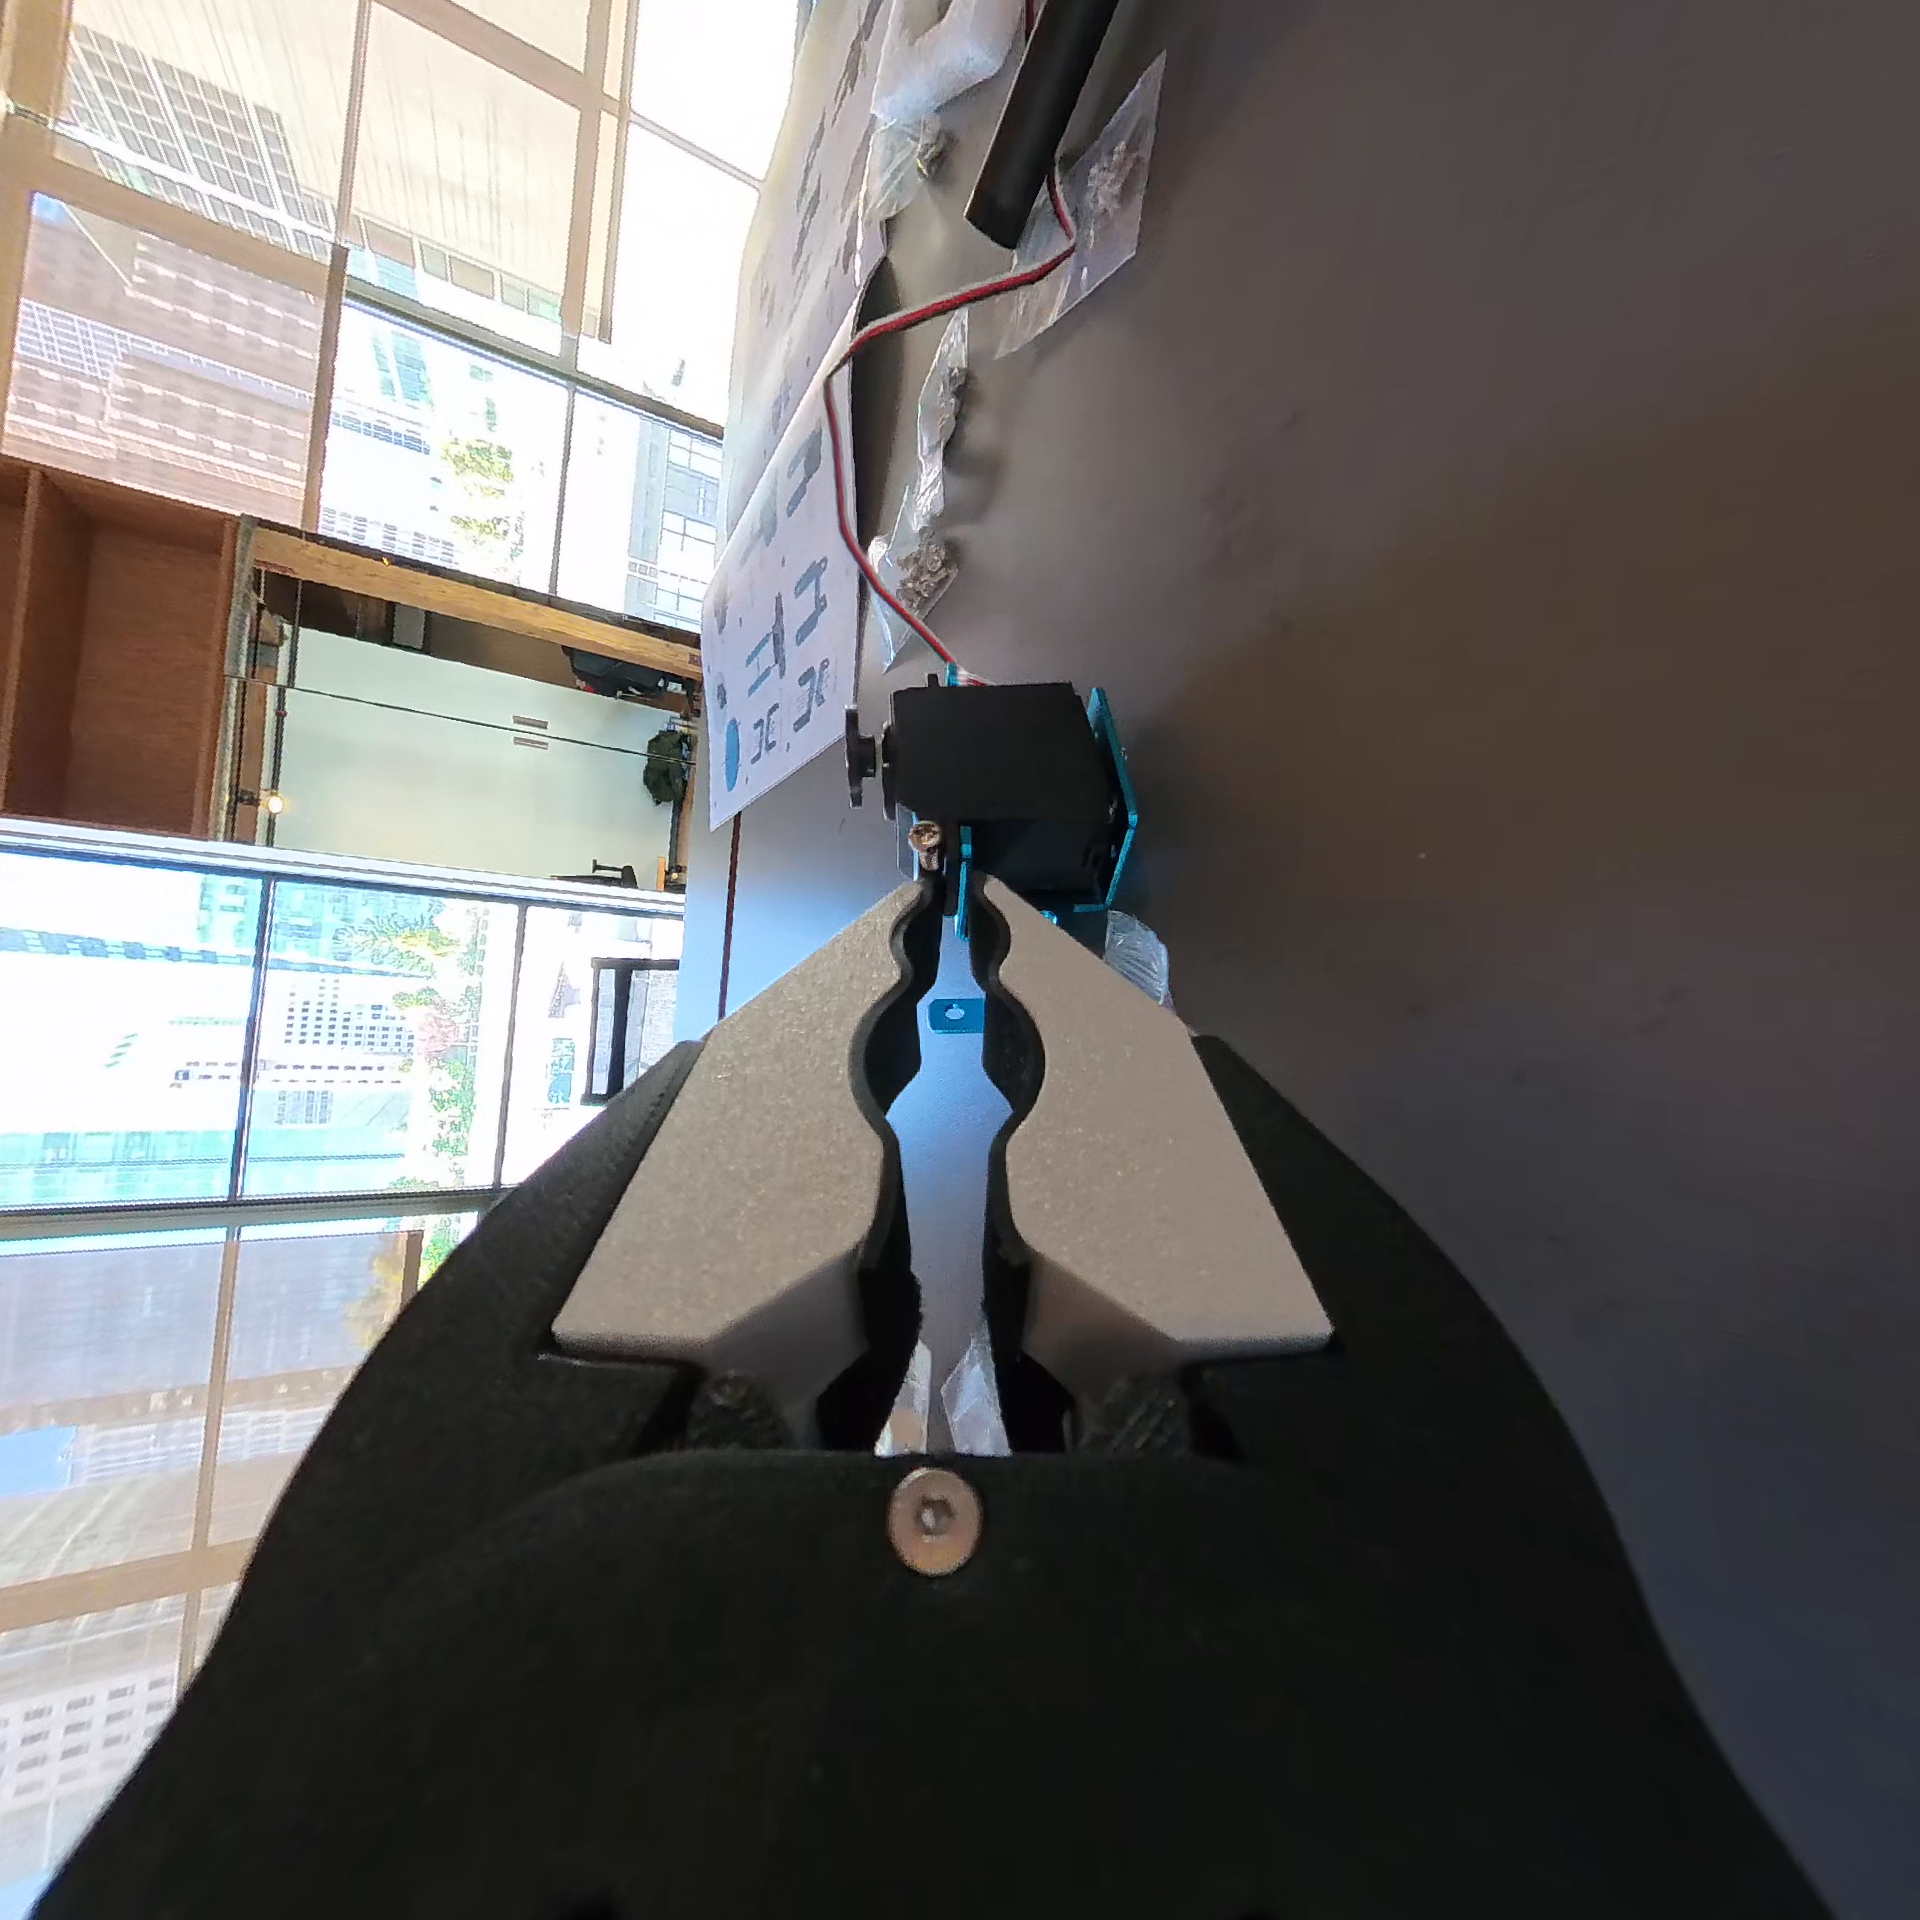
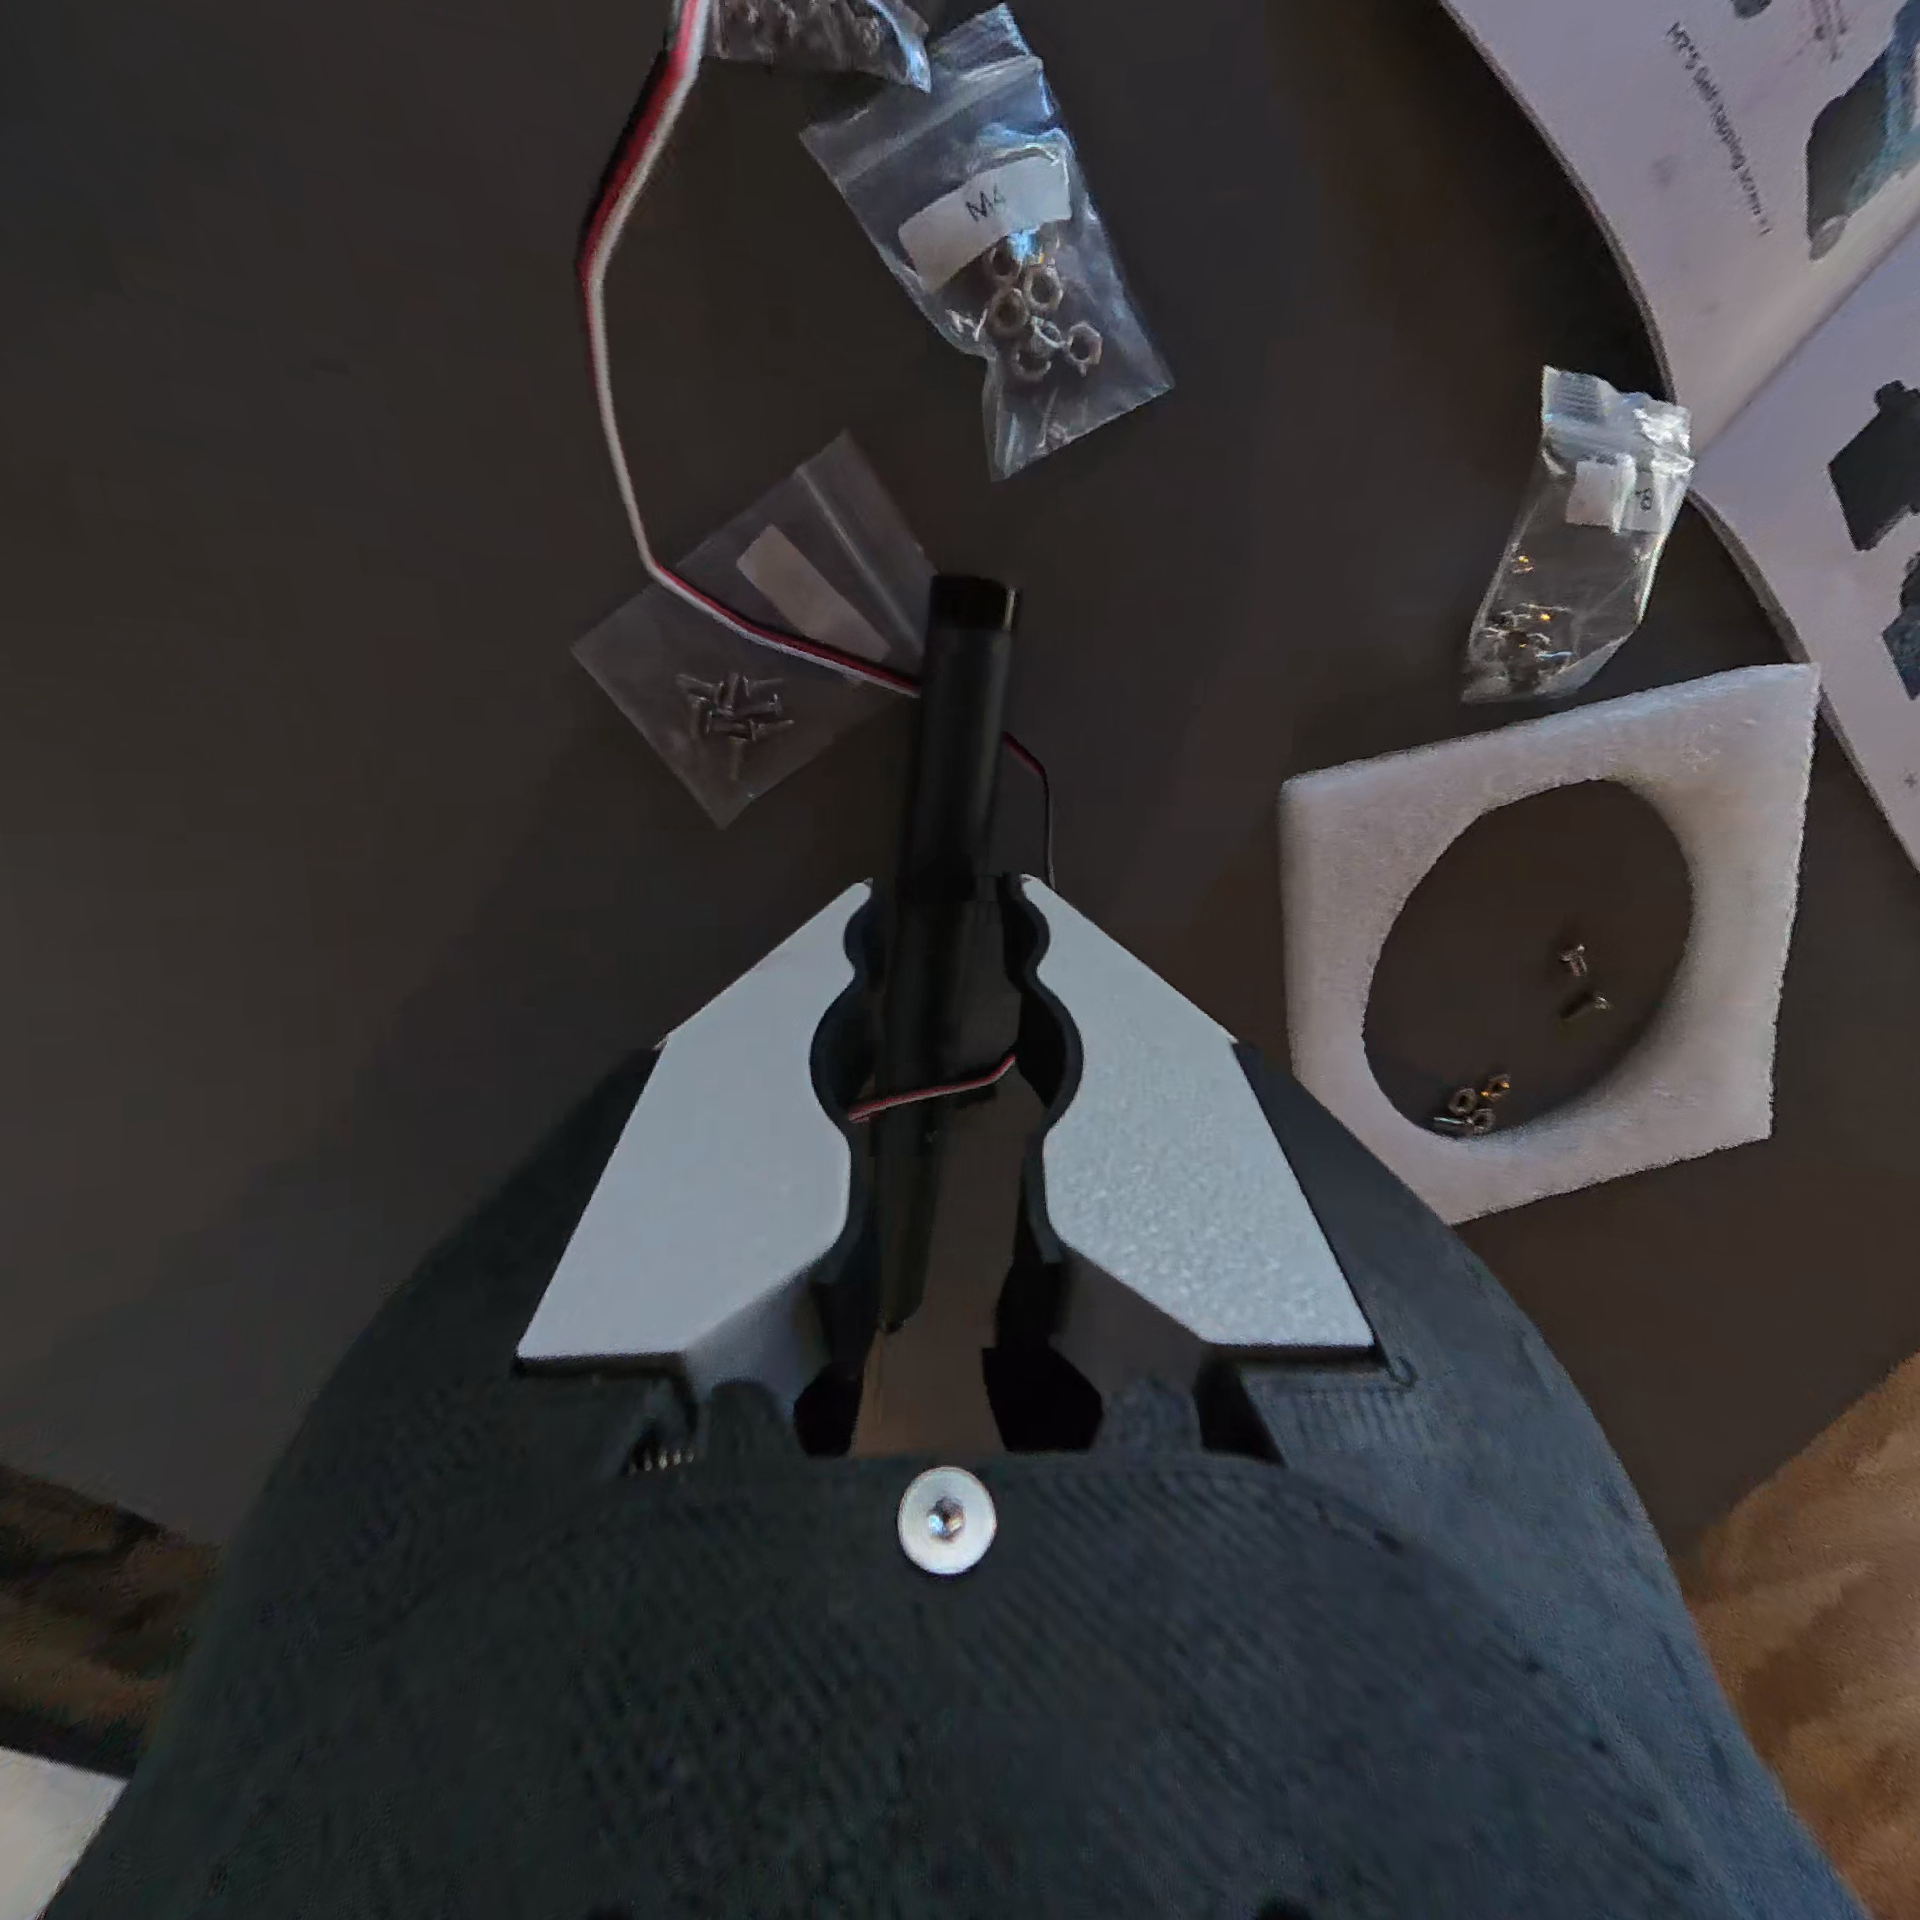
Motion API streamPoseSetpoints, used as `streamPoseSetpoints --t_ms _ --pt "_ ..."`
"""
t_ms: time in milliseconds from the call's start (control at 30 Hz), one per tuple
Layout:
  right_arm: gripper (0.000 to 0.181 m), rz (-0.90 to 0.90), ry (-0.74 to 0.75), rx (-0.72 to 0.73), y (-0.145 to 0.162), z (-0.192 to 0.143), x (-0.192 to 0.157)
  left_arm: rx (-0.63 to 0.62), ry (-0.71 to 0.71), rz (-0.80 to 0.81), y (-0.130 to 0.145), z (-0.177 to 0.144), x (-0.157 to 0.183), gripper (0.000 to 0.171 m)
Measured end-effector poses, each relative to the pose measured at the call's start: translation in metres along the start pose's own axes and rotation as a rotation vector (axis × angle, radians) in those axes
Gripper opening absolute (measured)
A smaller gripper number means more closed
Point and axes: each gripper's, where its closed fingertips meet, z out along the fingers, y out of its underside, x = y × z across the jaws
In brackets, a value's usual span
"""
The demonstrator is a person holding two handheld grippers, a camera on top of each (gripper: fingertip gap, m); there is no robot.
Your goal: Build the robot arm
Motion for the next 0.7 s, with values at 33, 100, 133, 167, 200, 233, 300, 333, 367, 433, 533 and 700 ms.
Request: streamPoseSetpoints --t_ms 33,100,133,167,200,233,300,333,367,433,533,700 --pt "0.024 -0.001 -0.007 -0.008 0.000 0.001 0.001 0.001 -0.001 -0.001 0.000 0.000 0.000 0.004" --pt "0.024 0.008 -0.055 -0.030 0.000 0.007 -0.001 0.004 0.000 -0.001 -0.001 0.000 0.000 0.004" --pt "0.024 0.009 -0.073 -0.056 0.002 0.010 -0.003 0.004 0.000 0.001 -0.001 0.000 0.000 0.004" --pt "0.026 0.001 -0.093 -0.090 0.005 0.013 -0.006 0.006 0.001 0.001 -0.002 0.000 0.000 0.004" --pt "0.019 -0.001 -0.088 -0.078 0.001 0.013 -0.005 0.006 0.002 0.002 -0.002 0.000 0.001 0.004" --pt "0.018 -0.008 -0.093 -0.080 0.000 0.013 -0.006 0.006 0.001 0.002 -0.002 0.000 0.001 0.004" --pt "0.017 -0.009 -0.100 -0.063 -0.002 0.012 -0.009 0.007 0.002 0.001 -0.002 0.000 0.001 0.004" --pt "0.017 0.005 -0.109 -0.010 -0.008 0.010 -0.011 0.008 0.002 -0.001 -0.002 0.000 0.001 0.004" --pt "0.017 0.026 -0.122 0.064 -0.015 0.005 -0.012 0.009 0.002 -0.003 -0.002 0.000 0.001 0.004" --pt "0.018 0.103 -0.166 0.223 -0.027 -0.010 -0.012 0.010 0.003 -0.005 -0.002 0.000 0.001 0.004" --pt "0.017 0.205 -0.229 0.455 -0.036 -0.034 -0.008 0.009 0.004 -0.004 -0.002 0.000 0.001 0.004" --pt "0.017 0.273 -0.381 0.772 -0.049 -0.077 -0.018 0.011 0.005 -0.009 -0.002 0.000 0.001 0.004"
